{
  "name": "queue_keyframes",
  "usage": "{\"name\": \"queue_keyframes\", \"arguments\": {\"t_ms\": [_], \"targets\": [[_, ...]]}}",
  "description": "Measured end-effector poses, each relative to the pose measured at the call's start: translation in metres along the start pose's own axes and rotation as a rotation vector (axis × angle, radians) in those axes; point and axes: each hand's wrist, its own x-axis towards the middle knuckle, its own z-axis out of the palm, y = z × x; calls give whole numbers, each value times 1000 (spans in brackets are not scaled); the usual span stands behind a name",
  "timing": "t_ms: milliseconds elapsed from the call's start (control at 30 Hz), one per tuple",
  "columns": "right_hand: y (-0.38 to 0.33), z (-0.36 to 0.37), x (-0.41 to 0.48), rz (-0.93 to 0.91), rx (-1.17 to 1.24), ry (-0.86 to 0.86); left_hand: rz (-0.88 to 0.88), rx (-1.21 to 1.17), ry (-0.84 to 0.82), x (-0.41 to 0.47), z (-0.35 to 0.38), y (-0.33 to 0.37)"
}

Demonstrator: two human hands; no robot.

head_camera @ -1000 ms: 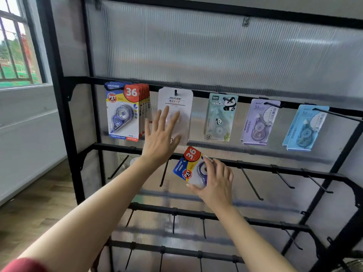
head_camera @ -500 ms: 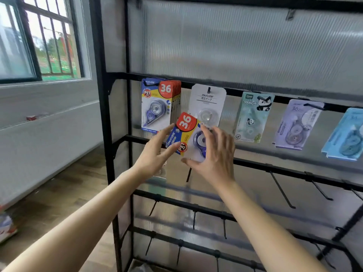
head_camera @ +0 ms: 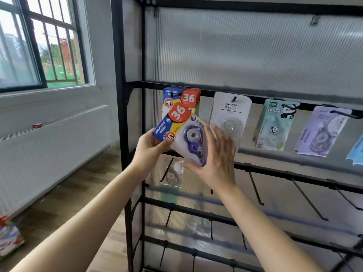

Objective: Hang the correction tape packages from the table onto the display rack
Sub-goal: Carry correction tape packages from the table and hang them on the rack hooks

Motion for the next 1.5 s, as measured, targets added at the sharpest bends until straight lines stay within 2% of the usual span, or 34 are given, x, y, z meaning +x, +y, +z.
{"name": "queue_keyframes", "arguments": {"t_ms": [133,333,400,533,567,667,733,800,867,967,1067,1333,1500], "targets": [[5,4,-13,39,33,-36,39,102,6,25,-22,14],[12,11,-28,59,-13,-71,121,228,-148,53,-40,43],[8,7,-24,140,166,-63,110,235,-180,57,-43,43],[-9,-6,6,456,851,-185,67,240,-263,56,-45,39],[-10,-7,14,476,896,-218,63,241,-275,55,-45,38],[-18,-9,26,412,857,-242,74,226,-301,53,-45,43],[-24,-8,26,455,858,-187,85,183,-316,50,-45,46],[-28,-7,23,531,888,-97,118,190,-253,44,-48,47],[-33,-5,21,605,932,-42,204,388,-98,39,-56,41],[-44,-2,25,658,935,-38,319,883,77,32,-72,25],[-55,2,33,690,916,-55,308,1049,123,26,-81,10],[-71,13,38,678,886,-22,306,1170,105,23,-92,-9],[-76,16,31,702,876,80,308,1161,96,21,-93,-11]]}}
